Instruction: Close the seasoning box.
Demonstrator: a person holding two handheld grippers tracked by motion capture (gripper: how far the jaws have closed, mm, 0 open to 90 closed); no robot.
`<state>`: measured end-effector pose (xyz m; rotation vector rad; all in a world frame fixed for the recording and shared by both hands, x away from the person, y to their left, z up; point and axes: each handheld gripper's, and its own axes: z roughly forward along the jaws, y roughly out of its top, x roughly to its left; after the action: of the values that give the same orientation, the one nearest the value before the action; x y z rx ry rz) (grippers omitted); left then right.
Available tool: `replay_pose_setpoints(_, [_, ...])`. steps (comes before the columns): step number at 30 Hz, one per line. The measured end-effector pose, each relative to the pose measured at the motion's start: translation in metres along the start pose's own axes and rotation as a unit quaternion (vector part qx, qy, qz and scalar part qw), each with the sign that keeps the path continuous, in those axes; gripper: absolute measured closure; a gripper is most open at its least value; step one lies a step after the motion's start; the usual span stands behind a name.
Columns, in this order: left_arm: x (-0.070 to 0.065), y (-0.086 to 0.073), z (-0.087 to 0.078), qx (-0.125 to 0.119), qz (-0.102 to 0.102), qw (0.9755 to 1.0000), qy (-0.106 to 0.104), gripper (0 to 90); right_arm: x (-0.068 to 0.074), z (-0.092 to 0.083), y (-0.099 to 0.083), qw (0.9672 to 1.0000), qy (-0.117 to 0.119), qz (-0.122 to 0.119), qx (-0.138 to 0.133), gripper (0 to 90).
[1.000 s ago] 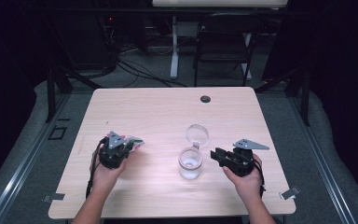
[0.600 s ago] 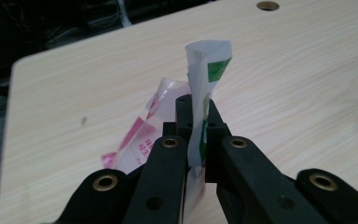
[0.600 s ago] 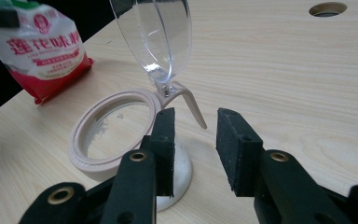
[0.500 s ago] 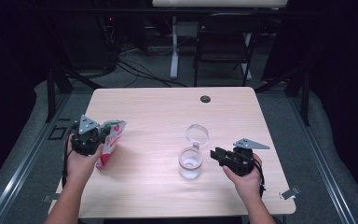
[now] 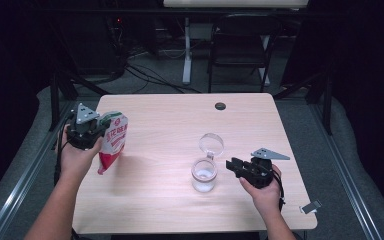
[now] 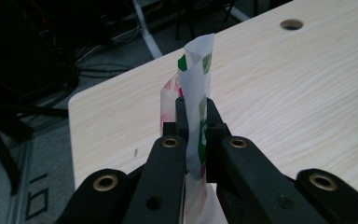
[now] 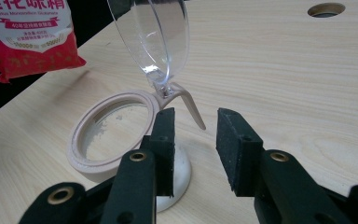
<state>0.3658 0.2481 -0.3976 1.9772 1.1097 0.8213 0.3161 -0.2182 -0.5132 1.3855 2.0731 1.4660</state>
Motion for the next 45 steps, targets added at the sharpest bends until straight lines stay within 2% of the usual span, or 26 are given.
replay_pose_setpoints(2, [-0.008,0.006,-0.002,-0.005,0.009,0.9999,-0.013,90.0,0.000,0.000,0.000,1.0000,-0.001,0.003,-0.001,67.7])
replay_pose_setpoints(6, [-0.021,0.015,0.000,-0.014,0.010,0.9990,-0.041,90.0,0.001,-0.001,0.000,1.0000,-0.001,0.000,-0.002,67.7])
replay_pose_setpoints(7, [-0.021,0.015,0.000,-0.014,0.010,0.9990,-0.041,90.0,0.001,-0.001,0.000,1.0000,-0.001,0.000,-0.002,67.7])
replay_pose_setpoints(8, [-0.028,0.017,0.002,-0.017,0.011,0.9980,-0.060,90.0,0.001,-0.001,0.000,1.0000,-0.002,0.000,-0.002,67.7])
replay_pose_setpoints(9, [-0.028,0.017,0.002,-0.017,0.011,0.9980,-0.060,90.0,0.001,-0.001,0.000,1.0000,-0.002,0.000,-0.002,67.7])
replay_pose_setpoints(10, [-0.036,0.019,0.005,-0.020,0.008,0.9966,-0.080,90.0,0.001,-0.001,0.000,1.0000,-0.002,0.000,-0.003,67.7])
replay_pose_setpoints(11, [-0.041,0.020,0.006,-0.020,0.008,0.9957,-0.090,90.0,0.001,-0.001,0.000,1.0000,-0.002,0.000,-0.004,67.7])
replay_pose_setpoints(14, [-0.055,0.022,0.010,-0.021,0.017,0.9931,-0.114,90.0,0.000,-0.002,0.001,1.0000,-0.002,0.001,-0.004,67.2])
replay_pose_setpoints(15, [-0.055,0.022,0.010,-0.021,0.017,0.9931,-0.114,90.0,0.000,-0.003,0.001,1.0000,-0.001,0.004,-0.007,67.0])
replay_pose_setpoints(17, [-0.070,0.024,0.012,-0.020,0.031,0.9906,-0.132,90.0,-0.001,-0.003,0.001,0.9999,0.001,0.005,-0.011,66.7])
replay_pose_setpoints(20, [-0.083,0.025,0.014,-0.021,0.045,0.9884,-0.144,90.0,-0.001,-0.004,0.002,0.9999,-0.003,0.001,-0.010,66.6])
replay_pose_setpoints(24, [-0.094,0.026,0.018,-0.021,0.050,0.9857,-0.160,90.0,0.000,-0.005,0.003,0.9999,-0.002,-0.006,-0.010,65.0])
replay_pose_setpoints(25, [-0.094,0.026,0.018,-0.021,0.050,0.9857,-0.160,90.0,0.000,-0.005,0.003,0.9999,-0.002,-0.006,-0.010,65.0])
replay_pose_setpoints(27, [-0.102,0.026,0.020,-0.026,0.053,0.9835,-0.171,90.0,0.000,-0.005,0.004,0.9998,-0.005,-0.009,-0.016,62.9])
replay_pose_setpoints(28, [-0.104,0.026,0.020,-0.026,0.054,0.9831,-0.173,90.0,0.000,-0.005,0.004,0.9998,-0.001,-0.007,-0.020,61.9])
replay_pose_setpoints(30, [-0.109,0.024,0.019,-0.028,0.051,0.9805,-0.187,90.0,0.000,-0.005,0.004,0.9998,0.004,-0.007,-0.019,60.6])
replay_pose_setpoints(33, [-0.116,0.022,0.017,-0.032,0.062,0.9788,-0.193,90.0,0.002,-0.004,0.005,0.9998,0.010,-0.016,-0.010,61.5])
replay_pose_setpoints(35, [-0.119,0.020,0.017,-0.034,0.064,0.9775,-0.198,90.0,0.004,-0.003,0.006,0.9997,0.012,-0.023,-0.003,61.8])
replay_pose_setpoints(37, [-0.120,0.018,0.017,-0.035,0.064,0.9770,-0.200,90.0,0.005,-0.003,0.005,0.9996,0.005,-0.026,-0.001,61.7])
replay_pose_setpoints(38, [-0.122,0.014,0.017,-0.035,0.062,0.9751,-0.210,90.0,0.007,-0.003,0.005,0.9996,0.000,-0.028,0.004,63.0])
replay_pose_setpoints(40, [-0.123,0.008,0.015,-0.039,0.059,0.9735,-0.218,90.0,0.007,-0.003,0.005,0.9994,0.004,-0.033,0.006,65.9])
replay_pose_setpoints(42, [-0.123,0.002,0.012,-0.045,0.053,0.9724,-0.223,90.0,0.008,-0.004,0.005,0.9994,0.005,-0.033,0.002,68.1])
replay_pose_setpoints(45, [-0.123,-0.007,0.008,-0.049,0.050,0.9716,-0.226,90.0,0.013,-0.008,0.009,0.9989,0.010,-0.047,0.001,71.1])
